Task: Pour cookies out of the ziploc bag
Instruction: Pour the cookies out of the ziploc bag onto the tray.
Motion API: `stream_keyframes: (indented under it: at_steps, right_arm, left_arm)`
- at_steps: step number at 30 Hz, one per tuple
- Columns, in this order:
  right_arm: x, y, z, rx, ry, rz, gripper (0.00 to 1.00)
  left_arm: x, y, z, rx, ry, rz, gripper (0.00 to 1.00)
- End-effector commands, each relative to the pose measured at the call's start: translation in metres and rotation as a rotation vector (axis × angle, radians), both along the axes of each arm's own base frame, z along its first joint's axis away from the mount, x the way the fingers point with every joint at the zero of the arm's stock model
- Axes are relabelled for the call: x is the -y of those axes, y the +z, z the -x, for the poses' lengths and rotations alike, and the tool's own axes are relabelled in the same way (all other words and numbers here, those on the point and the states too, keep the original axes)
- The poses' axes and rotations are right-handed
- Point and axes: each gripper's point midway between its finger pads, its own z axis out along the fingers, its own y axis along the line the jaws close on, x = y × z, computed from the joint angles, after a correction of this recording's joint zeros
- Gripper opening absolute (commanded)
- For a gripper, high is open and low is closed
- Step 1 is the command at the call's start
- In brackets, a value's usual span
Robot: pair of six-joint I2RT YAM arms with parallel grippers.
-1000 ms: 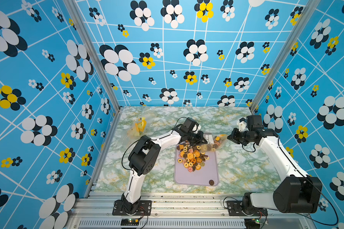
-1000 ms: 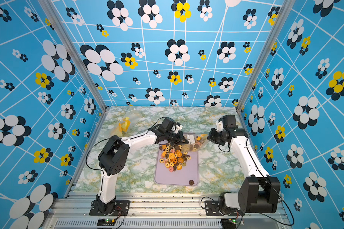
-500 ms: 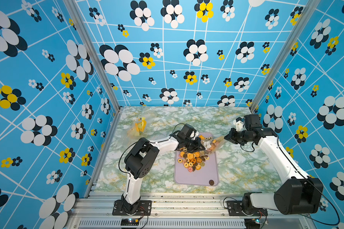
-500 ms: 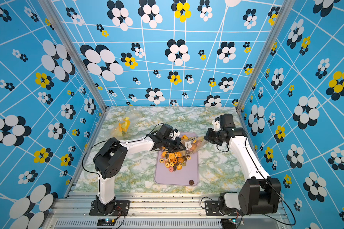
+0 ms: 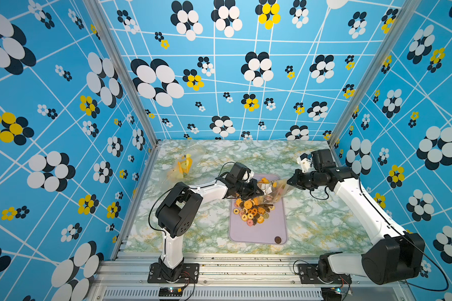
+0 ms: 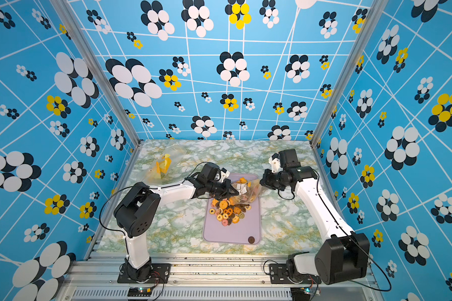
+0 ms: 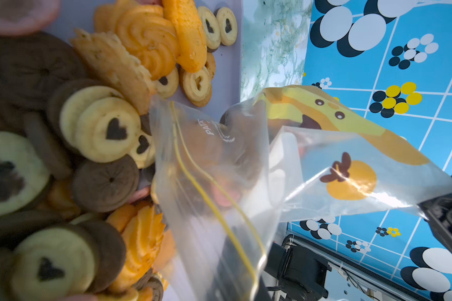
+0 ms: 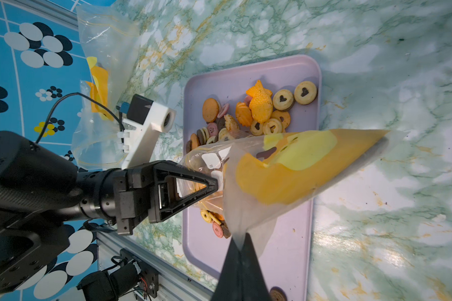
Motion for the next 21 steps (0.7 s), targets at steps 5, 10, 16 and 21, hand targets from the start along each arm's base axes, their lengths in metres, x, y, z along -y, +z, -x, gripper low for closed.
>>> stream_keyframes:
  at_steps: [5,10,16,21]
  right_arm:
    - [-0.019,0.018,-0.001,0.029,0.060,0.030,0.00]
    - [-0.030,0.019,-0.002,0.031,0.088,0.057,0.00]
    - [-0.046,0.025,-0.002,0.039,0.130,0.066,0.00]
    - [-0.062,0.022,-0.001,0.035,0.169,0.080,0.00]
  left_arm:
    - [-0.017,-0.003,-0.003,0.004,0.023,0.003,0.00]
    - [-0.024,-0.009,-0.006,-0.001,0.032,-0.005,0.00]
    - [-0.033,-0.023,-0.008,0.000,0.039,-0.039,0.00]
    - [-0.033,-0.029,-0.010,-0.005,0.036,-0.050,0.00]
